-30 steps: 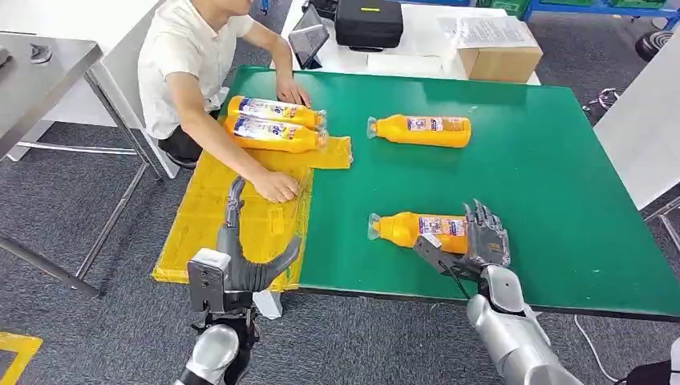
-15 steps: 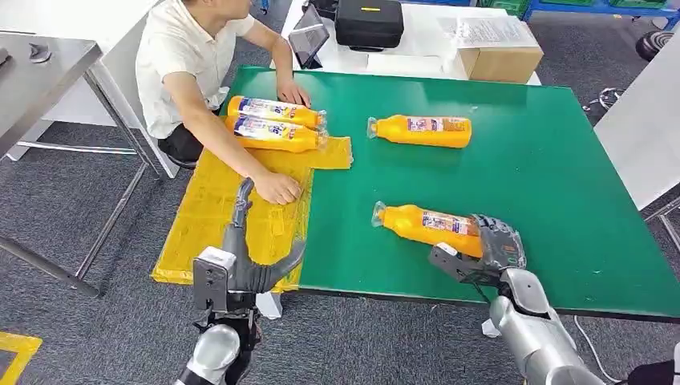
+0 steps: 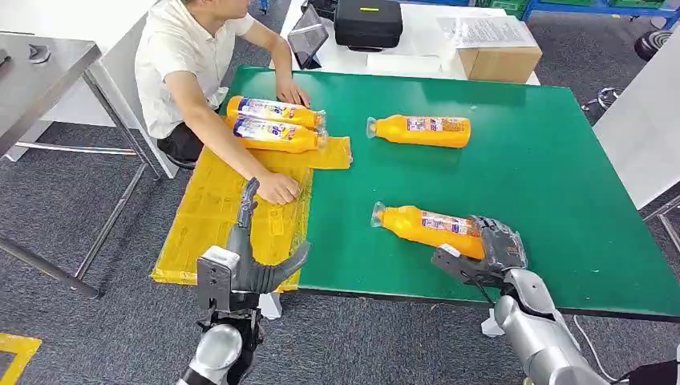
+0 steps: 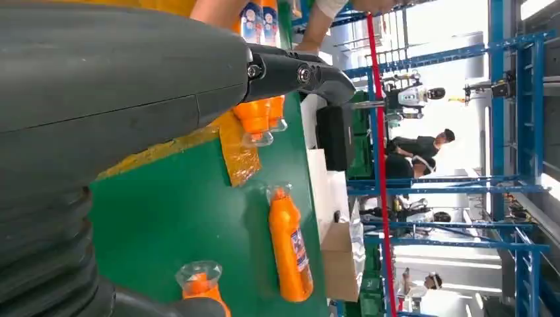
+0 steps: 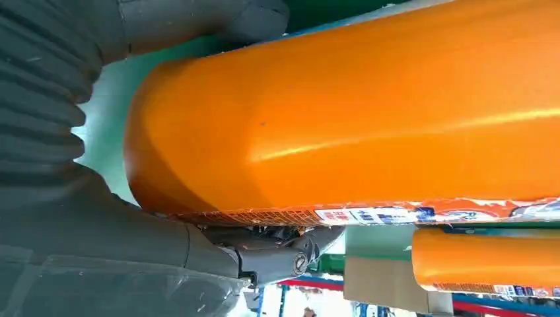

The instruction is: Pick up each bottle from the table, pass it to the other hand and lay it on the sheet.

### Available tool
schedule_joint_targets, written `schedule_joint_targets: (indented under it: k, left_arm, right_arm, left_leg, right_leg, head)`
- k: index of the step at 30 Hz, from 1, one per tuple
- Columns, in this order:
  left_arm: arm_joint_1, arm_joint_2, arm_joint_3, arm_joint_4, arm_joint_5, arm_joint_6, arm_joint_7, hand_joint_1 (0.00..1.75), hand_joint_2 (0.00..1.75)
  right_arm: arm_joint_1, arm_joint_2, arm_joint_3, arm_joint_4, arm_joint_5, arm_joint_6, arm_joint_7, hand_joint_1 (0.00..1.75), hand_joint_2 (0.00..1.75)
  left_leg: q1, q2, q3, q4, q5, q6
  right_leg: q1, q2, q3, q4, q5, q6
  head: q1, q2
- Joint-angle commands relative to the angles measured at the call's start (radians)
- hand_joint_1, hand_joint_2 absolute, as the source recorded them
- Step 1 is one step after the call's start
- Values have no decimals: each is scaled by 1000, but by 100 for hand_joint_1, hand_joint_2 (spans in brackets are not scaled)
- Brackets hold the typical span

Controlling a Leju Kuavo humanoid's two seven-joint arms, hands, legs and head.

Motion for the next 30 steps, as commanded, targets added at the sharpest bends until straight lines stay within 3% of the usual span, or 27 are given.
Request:
schedule_joint_targets:
  k: [1,4,6,8,9,10,11,13,16,21,25,26,30]
  left_arm:
    - [-32,33,-22,56,51,-32,9,0,175]
    - [-18,26,-16,49,75,-39,0,0,175]
    - [19,14,-3,20,144,-49,-8,0,175]
    - [29,14,-6,23,168,-42,-2,0,175]
    - [36,8,-2,43,222,-49,36,0,175]
    - [48,5,-1,77,335,-100,103,0,175]
    - [47,8,-14,110,367,-113,81,0,175]
    - [54,17,-35,167,521,-200,128,0,175]
    - [54,45,-81,174,589,-236,113,0,175]
    - [60,75,-92,112,624,-263,131,0,175]
    - [58,71,-79,81,616,-276,122,0,175]
    - [69,63,-70,59,675,-339,156,0,175]
    - [55,56,-88,24,673,-353,148,0,175]
  right_arm:
    - [89,54,16,16,-123,11,-123,175,175]
    - [116,92,22,-44,-196,1,-190,175,175]
    - [177,156,-10,-192,-384,90,-276,175,175]
    - [213,175,11,-293,-428,108,-264,175,175]
    - [244,200,19,-391,-525,150,-275,175,175]
    - [263,230,28,-477,-612,189,-290,175,175]
    - [273,233,60,-531,-627,186,-245,175,175]
    - [287,265,100,-633,-763,222,-268,175,175]
    - [300,278,148,-720,-863,186,-268,175,175]
    - [318,294,165,-789,-926,148,-276,175,175]
    - [315,306,171,-801,-958,132,-289,175,175]
    - [313,309,180,-807,-976,140,-297,175,175]
    - [280,299,277,-740,-941,192,-277,175,175]
  left_leg:
    - [2,-3,3,-3,0,-2]
    - [2,0,3,-4,1,-3]
    - [2,2,3,-2,-2,-3]
    - [2,3,4,-3,-2,-5]
    - [3,4,4,-4,-2,-6]
    - [3,4,3,-4,-2,-6]
    - [3,5,3,-2,-3,-5]
    - [4,5,2,-2,-3,-5]
    - [3,6,-2,-1,-3,-5]
    - [4,1,-11,-1,-1,-5]
    - [4,3,-9,-1,-2,-6]
    - [3,2,-13,-1,-1,-5]
    - [4,3,-12,0,-1,-6]
  right_leg:
    - [2,-3,4,-3,0,-2]
    - [2,0,4,-4,1,-3]
    - [2,2,3,-2,0,-3]
    - [2,4,3,-2,0,-4]
    - [3,5,2,-3,1,-5]
    - [4,5,2,-2,0,-5]
    - [4,6,1,0,0,-5]
    - [3,6,0,0,0,-5]
    - [3,7,-3,2,-1,-5]
    - [4,3,-11,2,-1,-6]
    - [3,5,-9,3,-1,-6]
    - [3,3,-13,3,0,-6]
    - [3,4,-12,3,0,-6]
  head:
    - [0,0]
    - [0,0]
    - [0,0]
    - [0,0]
    - [0,0]
    - [0,0]
    - [0,0]
    - [0,0]
    - [0,0]
    - [0,0]
    - [0,0]
    - [0,0]
    - [0,0]
